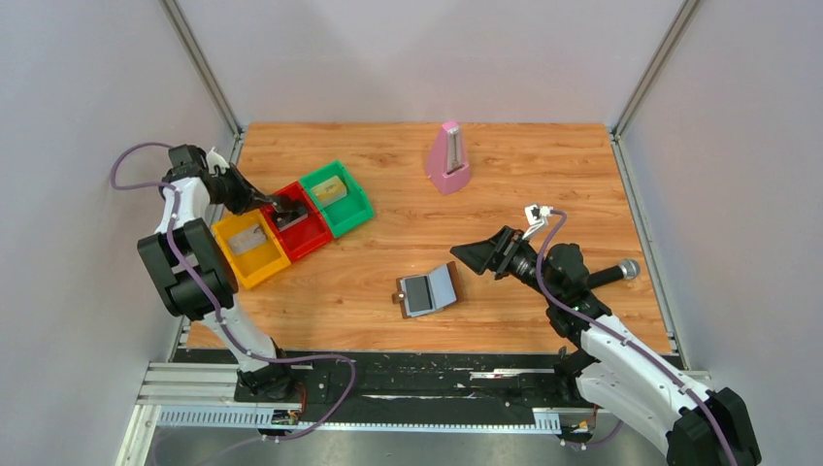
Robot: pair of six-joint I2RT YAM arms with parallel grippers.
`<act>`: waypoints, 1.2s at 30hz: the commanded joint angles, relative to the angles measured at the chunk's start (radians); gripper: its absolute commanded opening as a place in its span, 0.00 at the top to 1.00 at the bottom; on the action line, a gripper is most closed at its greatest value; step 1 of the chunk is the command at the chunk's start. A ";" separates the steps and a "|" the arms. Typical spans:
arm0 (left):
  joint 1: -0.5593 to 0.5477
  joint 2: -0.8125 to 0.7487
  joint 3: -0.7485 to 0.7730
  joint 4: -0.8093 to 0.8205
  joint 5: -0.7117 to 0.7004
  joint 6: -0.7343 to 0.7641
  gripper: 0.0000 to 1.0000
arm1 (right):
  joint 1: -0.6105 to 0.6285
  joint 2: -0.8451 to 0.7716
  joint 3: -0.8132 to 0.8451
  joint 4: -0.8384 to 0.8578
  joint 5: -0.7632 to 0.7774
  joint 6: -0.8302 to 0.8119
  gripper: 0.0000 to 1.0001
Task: Take the credit cards out of the card holder
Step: Place the credit card in the storage box.
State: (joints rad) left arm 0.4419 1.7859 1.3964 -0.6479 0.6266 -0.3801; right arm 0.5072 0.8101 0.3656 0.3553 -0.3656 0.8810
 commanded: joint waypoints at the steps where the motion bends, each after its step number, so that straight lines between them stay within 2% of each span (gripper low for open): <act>1: 0.011 0.028 0.041 0.000 0.021 0.001 1.00 | -0.003 0.002 0.039 0.029 0.009 0.010 0.00; 7: 0.011 0.065 0.049 0.001 0.021 0.006 1.00 | -0.004 0.016 0.049 0.030 0.009 0.008 0.00; 22: 0.009 0.123 0.095 -0.002 -0.010 -0.013 0.82 | -0.002 0.028 0.048 0.035 0.012 0.011 0.00; 36: -0.002 0.131 0.108 -0.004 -0.030 -0.006 0.73 | -0.002 0.019 0.048 0.023 0.016 0.007 0.00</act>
State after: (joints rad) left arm 0.4385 1.9022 1.4631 -0.6544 0.6003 -0.3870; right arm 0.5072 0.8383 0.3752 0.3553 -0.3645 0.8879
